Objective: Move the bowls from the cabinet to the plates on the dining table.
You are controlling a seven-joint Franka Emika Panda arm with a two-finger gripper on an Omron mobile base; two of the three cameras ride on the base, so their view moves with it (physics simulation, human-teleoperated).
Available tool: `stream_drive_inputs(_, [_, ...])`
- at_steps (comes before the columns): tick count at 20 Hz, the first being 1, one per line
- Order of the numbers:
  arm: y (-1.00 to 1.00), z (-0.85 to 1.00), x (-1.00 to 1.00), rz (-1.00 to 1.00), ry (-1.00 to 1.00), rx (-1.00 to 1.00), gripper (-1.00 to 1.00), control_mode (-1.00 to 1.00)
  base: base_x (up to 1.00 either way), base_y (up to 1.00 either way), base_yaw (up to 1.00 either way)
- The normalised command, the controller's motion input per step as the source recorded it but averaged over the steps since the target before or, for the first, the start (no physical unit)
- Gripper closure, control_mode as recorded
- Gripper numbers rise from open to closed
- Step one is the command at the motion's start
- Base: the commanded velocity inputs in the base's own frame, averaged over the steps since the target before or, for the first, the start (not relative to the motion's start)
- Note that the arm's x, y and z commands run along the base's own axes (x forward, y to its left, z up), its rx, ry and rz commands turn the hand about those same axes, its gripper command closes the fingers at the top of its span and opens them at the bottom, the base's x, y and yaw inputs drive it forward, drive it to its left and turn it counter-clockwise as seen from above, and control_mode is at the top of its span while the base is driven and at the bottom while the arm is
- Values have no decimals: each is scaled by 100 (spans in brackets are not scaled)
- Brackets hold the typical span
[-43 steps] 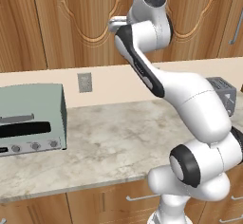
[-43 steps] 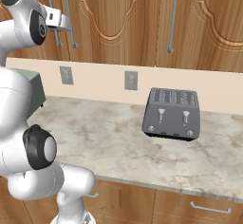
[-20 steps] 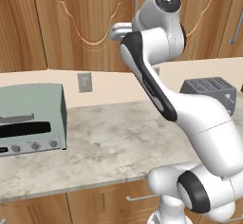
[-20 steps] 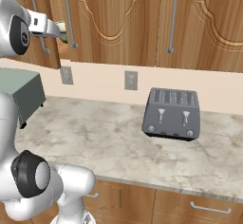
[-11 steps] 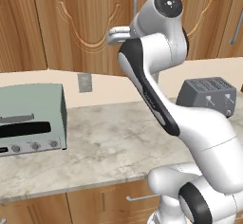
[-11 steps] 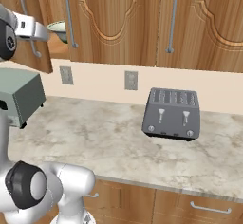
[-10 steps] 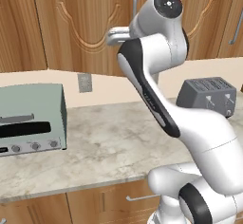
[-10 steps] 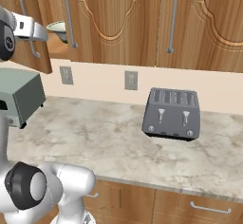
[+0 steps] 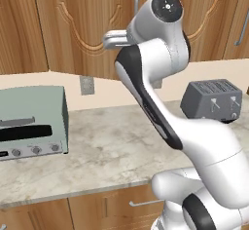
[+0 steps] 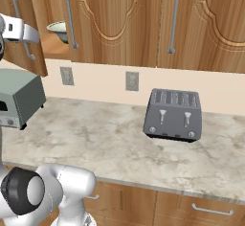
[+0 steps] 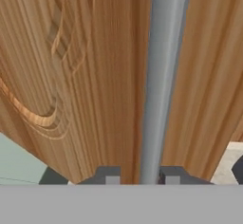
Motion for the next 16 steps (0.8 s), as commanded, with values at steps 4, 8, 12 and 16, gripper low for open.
stream_drive_inputs(4, [49,0,-27,0,0,0,100,-100,0,0,0])
stream_drive_inputs(8, [50,0,-26,0,1,0,100,-100,0,0,0])
stream_drive_inputs(12, [49,0,-35,0,1,0,100,-100,0,0,0])
stream_drive_inputs(16, [46,0,-41,0,1,0,100,-100,0,0,0])
